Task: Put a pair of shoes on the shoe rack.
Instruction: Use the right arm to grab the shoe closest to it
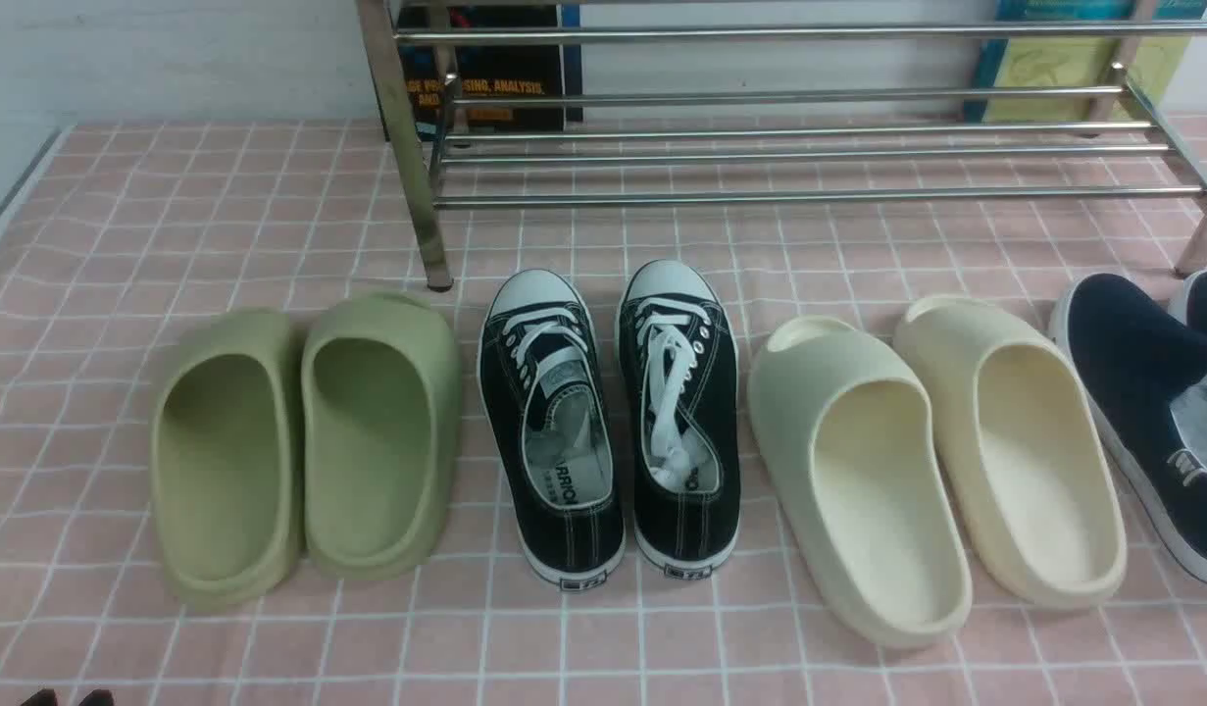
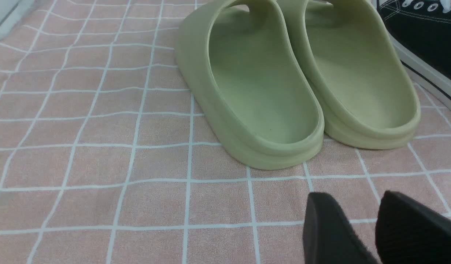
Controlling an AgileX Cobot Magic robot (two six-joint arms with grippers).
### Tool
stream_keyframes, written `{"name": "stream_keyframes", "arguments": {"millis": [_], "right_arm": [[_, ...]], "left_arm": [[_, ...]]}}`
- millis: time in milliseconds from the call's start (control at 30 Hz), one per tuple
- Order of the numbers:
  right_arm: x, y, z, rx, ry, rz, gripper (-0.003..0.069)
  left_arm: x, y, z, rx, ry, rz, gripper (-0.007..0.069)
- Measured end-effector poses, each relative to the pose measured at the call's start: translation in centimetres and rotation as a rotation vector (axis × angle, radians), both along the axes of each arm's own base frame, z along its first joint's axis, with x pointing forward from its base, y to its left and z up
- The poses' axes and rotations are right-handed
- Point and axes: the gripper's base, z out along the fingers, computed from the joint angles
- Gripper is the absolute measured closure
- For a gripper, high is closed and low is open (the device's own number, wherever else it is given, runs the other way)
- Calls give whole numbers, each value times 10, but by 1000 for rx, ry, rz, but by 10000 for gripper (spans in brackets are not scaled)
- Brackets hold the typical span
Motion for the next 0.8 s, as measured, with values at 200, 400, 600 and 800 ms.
{"name": "stream_keyframes", "arguments": {"millis": [200,400,600,800], "right_arm": [[0,0,0,0,0,0,601],[0,0,0,0,0,0,594],[0,0,0,0,0,0,592],[0,0,0,-1,0,0,584]], "left_arm": [[0,0,0,0,0,0,385],[0,0,0,0,0,0,385],[0,0,0,0,0,0,385],[0,0,0,0,0,0,385]]}}
